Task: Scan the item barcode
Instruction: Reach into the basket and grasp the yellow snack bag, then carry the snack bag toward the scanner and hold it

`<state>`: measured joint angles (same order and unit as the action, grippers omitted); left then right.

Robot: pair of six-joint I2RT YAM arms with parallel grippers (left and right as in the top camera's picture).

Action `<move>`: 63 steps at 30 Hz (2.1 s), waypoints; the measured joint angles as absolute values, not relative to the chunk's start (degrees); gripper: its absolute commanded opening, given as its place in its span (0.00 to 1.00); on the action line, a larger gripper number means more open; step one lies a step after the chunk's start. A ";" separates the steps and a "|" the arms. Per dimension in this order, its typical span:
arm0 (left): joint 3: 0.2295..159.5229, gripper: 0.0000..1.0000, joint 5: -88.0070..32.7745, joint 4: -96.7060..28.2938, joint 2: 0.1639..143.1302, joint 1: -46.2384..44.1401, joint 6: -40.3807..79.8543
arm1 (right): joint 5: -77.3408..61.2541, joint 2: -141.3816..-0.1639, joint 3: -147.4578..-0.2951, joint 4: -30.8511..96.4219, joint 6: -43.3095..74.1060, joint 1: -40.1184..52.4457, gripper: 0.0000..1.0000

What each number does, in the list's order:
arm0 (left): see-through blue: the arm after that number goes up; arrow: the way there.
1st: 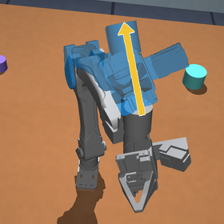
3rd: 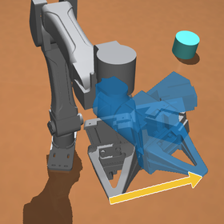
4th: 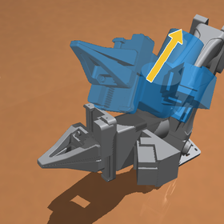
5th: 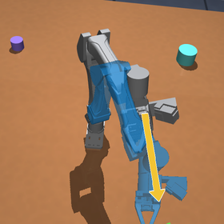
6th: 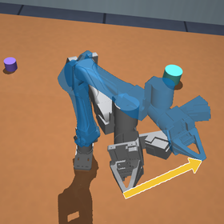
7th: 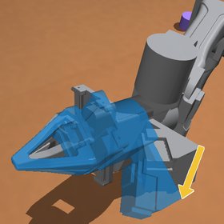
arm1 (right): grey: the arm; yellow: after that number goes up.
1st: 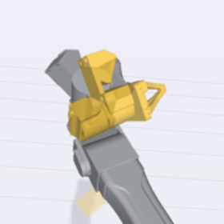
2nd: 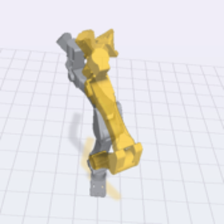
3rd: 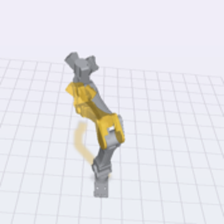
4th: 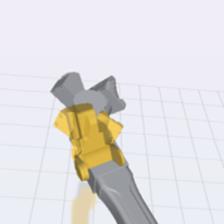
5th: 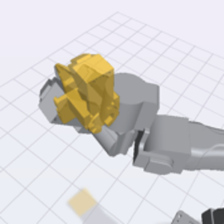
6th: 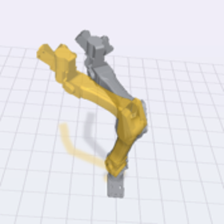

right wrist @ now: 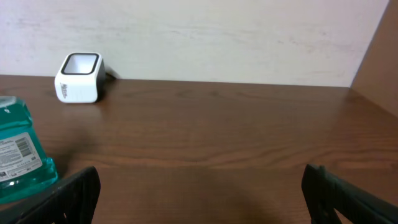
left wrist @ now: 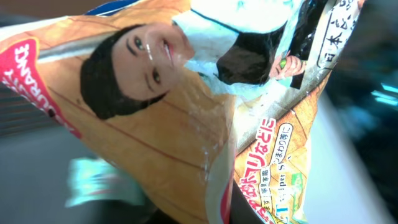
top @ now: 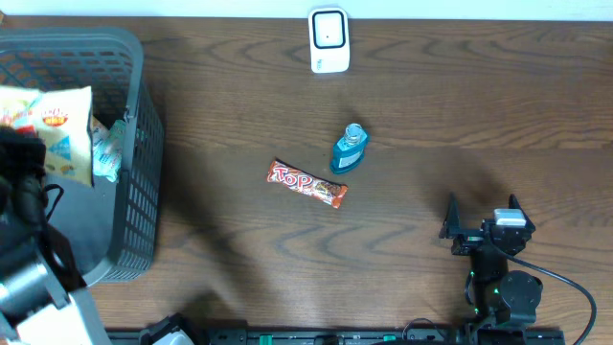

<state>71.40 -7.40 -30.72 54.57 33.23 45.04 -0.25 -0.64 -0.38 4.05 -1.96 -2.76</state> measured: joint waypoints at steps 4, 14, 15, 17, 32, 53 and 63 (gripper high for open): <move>71.40 0.07 -16.99 -28.64 50.85 28.84 45.08 | -0.25 -0.64 -0.40 4.05 -1.96 -2.76 0.99; 71.40 0.07 -24.47 -27.83 53.04 1.96 38.33 | -0.25 -0.64 -0.40 4.05 -1.96 -2.76 0.99; 71.40 0.08 -24.67 -26.76 53.67 -0.64 36.60 | -0.25 -0.64 -0.40 4.05 -1.96 -2.76 0.99; 71.40 0.07 -25.06 -25.17 55.35 -6.96 31.75 | -0.25 -0.64 -0.40 4.05 -1.98 -2.76 0.99; 71.40 0.08 -14.41 -18.50 77.87 -38.33 9.78 | -0.25 -0.62 -0.40 4.05 -1.96 -2.76 0.99; 71.40 0.07 -11.84 -14.83 99.74 -49.01 7.01 | -0.25 -0.64 -0.38 4.05 -1.96 -2.76 0.99; 71.40 0.07 -11.42 -13.87 105.21 -50.04 6.48 | -0.25 -0.64 -0.38 4.05 -1.96 -2.76 0.99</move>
<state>71.40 -11.42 -13.87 105.21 -50.04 6.48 -0.25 -0.64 -0.38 4.05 -1.96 -2.76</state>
